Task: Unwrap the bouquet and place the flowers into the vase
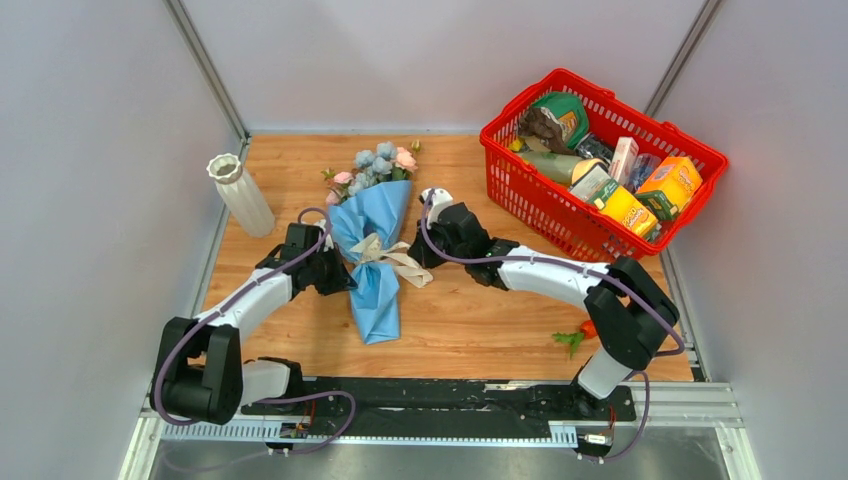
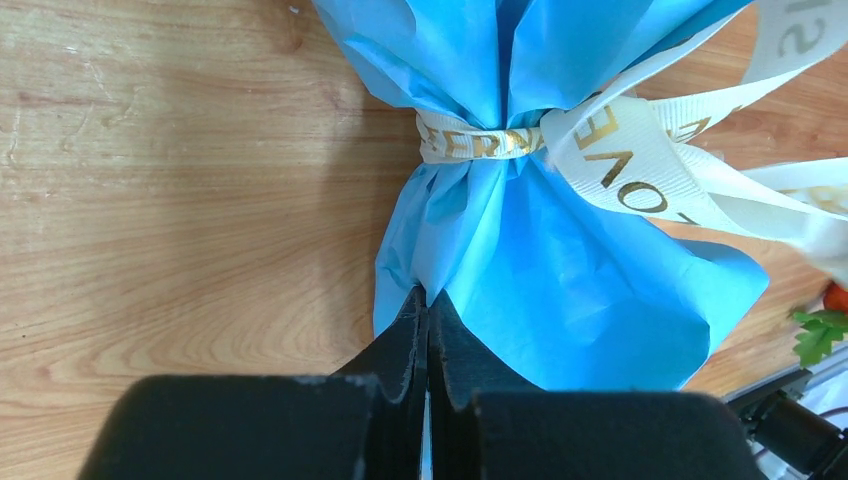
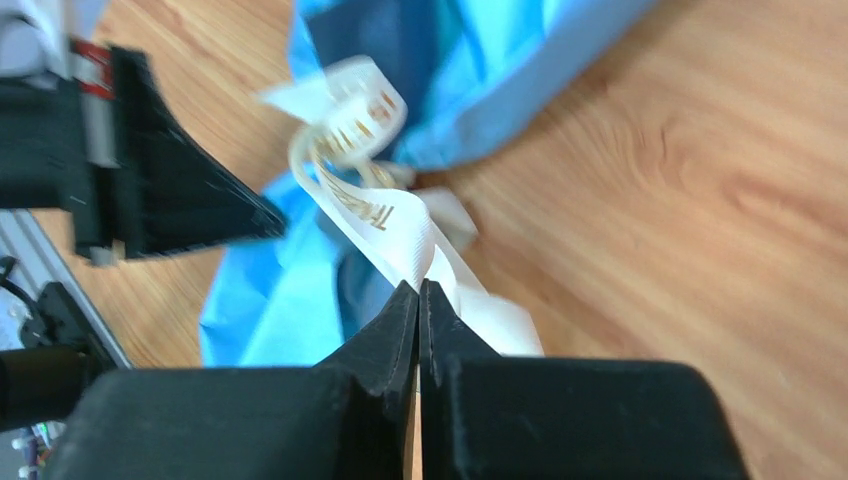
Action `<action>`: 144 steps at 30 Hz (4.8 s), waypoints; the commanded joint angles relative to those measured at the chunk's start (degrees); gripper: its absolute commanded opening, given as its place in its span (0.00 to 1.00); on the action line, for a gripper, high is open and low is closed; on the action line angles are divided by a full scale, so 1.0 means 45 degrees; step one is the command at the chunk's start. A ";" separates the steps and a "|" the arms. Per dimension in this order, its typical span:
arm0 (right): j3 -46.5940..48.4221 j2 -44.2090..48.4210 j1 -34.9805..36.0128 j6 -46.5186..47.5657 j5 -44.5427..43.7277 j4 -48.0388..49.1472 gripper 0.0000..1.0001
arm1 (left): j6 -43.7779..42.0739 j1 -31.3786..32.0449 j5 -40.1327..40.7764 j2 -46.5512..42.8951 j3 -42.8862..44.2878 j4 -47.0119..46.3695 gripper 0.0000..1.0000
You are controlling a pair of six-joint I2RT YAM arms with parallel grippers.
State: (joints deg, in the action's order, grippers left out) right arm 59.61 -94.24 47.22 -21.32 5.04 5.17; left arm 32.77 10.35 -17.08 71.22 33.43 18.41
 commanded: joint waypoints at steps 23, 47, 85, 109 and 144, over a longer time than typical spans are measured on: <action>0.2826 -0.2572 0.0053 -0.6451 -0.0787 -0.0758 0.63 | 0.0080 -0.0034 -0.0892 -0.0632 -0.0593 -0.1260 0.00; 0.3919 -0.4001 0.0248 -0.6181 0.0113 -0.0209 0.57 | -0.0037 -0.0054 -0.0951 -0.0612 -0.0769 -0.1417 0.00; 0.4565 -0.2654 0.0405 -0.4696 -0.2251 -0.1637 0.00 | 0.0197 -0.0034 -0.0482 -0.0690 -0.0905 -0.1162 0.00; 0.4292 0.4670 0.0346 -0.0576 -0.9185 -0.1949 0.00 | 0.0802 -0.0054 -0.0149 -0.1120 -0.1373 -0.1532 0.00; -0.0807 0.7486 0.1086 -0.2567 -0.4575 -0.3629 0.46 | 0.0705 -0.0054 -0.0716 -0.2154 -0.1432 -0.1436 0.00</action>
State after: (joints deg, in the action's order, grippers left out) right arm 55.70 -60.29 49.39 -27.81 -20.71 -12.71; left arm 35.90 10.35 -20.53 64.53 28.12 13.04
